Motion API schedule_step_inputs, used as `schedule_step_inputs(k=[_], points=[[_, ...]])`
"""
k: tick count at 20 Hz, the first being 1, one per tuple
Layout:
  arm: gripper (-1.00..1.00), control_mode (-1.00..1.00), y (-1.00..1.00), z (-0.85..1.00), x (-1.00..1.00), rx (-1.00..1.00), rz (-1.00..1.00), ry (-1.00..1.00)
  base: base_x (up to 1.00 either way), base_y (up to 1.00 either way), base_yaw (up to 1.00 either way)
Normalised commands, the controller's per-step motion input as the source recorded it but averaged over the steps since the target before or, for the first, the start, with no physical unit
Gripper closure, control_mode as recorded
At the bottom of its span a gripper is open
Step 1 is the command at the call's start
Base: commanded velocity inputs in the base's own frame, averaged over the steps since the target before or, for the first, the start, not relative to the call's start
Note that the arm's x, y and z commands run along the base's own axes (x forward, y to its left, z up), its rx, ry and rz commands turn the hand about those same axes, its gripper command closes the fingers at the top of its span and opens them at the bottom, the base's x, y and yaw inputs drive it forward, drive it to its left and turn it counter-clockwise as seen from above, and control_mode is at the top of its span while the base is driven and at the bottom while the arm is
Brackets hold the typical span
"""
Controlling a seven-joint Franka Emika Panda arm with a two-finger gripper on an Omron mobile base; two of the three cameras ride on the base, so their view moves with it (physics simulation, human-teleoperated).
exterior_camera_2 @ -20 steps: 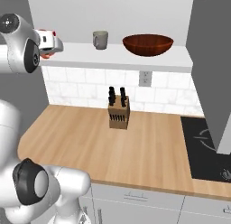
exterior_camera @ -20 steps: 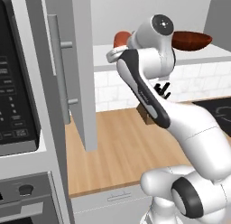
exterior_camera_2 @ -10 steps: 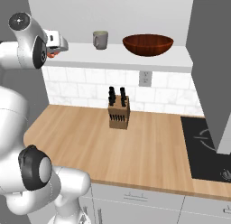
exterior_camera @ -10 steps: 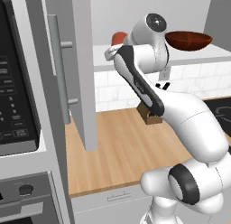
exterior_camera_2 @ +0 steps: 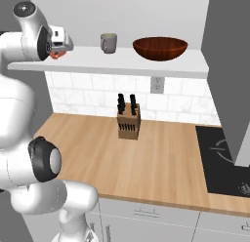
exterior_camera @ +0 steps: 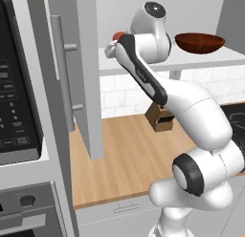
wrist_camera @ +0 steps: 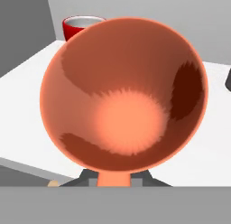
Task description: Gather all objects into one cabinet and sort the glasses and bowls to opposite sides.
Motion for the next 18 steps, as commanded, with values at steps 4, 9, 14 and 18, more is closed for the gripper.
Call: schedule_step_inputs(k=[4,9,14,18], points=[[1.0,-1.0,0.21,-0.13,0.19,0.0,0.0,0.0,0.0,0.0,0.0],[1.0,-1.0,0.07,-0.12,0.2,0.0,0.0,0.0,0.0,0.0,0.0],[1.0,-1.0,0.0,-0.27,0.13,-0.01,0.01,0.0,0.0,0.0,0.0],[1.0,-1.0,0.0,-0.18,0.2,0.0,0.02,0.0,0.0,0.0,0.0]])
